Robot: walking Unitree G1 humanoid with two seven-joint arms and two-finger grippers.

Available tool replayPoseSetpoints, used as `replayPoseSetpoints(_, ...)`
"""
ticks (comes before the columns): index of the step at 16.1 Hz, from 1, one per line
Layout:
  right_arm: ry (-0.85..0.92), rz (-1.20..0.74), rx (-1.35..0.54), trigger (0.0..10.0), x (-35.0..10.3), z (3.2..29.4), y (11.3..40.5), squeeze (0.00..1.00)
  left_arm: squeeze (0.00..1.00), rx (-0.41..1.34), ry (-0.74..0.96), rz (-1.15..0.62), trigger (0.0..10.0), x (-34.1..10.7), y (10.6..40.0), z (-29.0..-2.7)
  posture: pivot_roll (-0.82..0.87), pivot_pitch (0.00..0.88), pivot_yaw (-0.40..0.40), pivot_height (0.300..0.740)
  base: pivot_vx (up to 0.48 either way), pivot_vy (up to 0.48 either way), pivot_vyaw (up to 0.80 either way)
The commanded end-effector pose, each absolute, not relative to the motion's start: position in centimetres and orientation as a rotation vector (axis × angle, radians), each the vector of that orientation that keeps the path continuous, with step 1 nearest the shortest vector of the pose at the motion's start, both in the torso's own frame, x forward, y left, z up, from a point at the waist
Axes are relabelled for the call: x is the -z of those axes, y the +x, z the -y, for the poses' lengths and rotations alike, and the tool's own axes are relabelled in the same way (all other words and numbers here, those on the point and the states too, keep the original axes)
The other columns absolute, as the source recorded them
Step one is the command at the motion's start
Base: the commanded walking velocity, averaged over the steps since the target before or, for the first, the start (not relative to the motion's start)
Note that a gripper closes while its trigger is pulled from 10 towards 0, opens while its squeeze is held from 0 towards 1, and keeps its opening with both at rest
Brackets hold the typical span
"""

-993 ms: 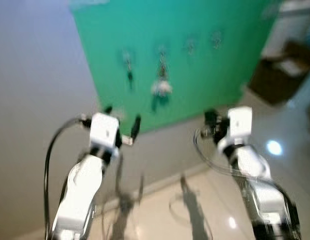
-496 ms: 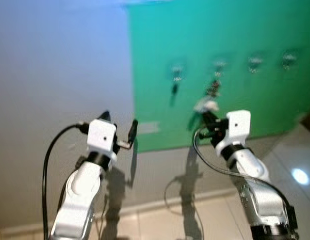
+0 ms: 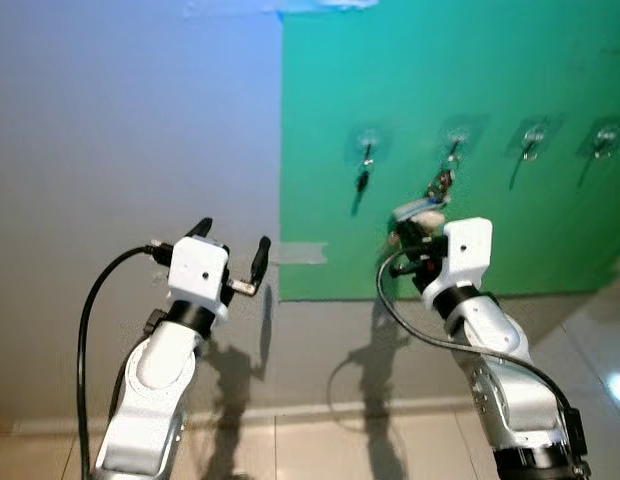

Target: Hang keys on a hook

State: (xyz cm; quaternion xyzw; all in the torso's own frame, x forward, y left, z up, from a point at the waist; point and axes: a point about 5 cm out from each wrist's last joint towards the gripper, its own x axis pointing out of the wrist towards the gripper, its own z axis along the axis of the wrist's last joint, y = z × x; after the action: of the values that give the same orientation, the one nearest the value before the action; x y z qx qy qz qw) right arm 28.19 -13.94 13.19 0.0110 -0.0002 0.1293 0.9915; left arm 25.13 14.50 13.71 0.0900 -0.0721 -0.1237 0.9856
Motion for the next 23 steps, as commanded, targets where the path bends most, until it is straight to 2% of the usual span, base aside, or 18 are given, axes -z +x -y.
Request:
replayPoseSetpoints(1, 0.021, 0.037, -0.234, 10.0, -13.9, 14.4, 28.2, 0.00, 0.00, 0.254, 0.193, 0.159, 10.0, -14.0, 25.2, -14.4, 0.00, 0.000, -0.027, 0.740, 0.000, -0.420, 0.52)
replayPoseSetpoints(5, 0.061, 0.016, -0.211, 10.0, -13.4, 15.1, 27.3, 0.00, 0.00, 0.260, 0.191, 0.156, 10.0, -13.9, 25.1, -14.4, 0.00, 0.000, -0.027, 0.740, 0.000, -0.420, 0.00)
replayPoseSetpoints(13, 0.109, 0.054, -0.381, 10.0, -15.1, 15.5, 26.1, 0.00, 0.00, 0.261, 0.185, 0.151, 10.0, -13.7, 24.9, -14.2, -0.02, 0.000, -0.028, 0.740, 0.000, -0.416, 0.00)
replayPoseSetpoints(19, 0.167, 0.097, -0.397, 10.0, -16.7, 15.2, 26.6, 0.00, 0.00, 0.247, 0.190, 0.154, 10.0, -13.8, 25.0, -14.5, -0.01, 0.000, -0.039, 0.740, 0.000, 0.000, 0.00)
replayPoseSetpoints(23, 0.199, 0.129, -0.385, 10.0, -17.8, 15.6, 27.4, 0.00, 0.00, 0.322, 0.247, 0.168, 10.0, -14.1, 24.8, -14.1, -0.01, 0.000, -0.041, 0.740, 0.000, 0.000, 0.00)
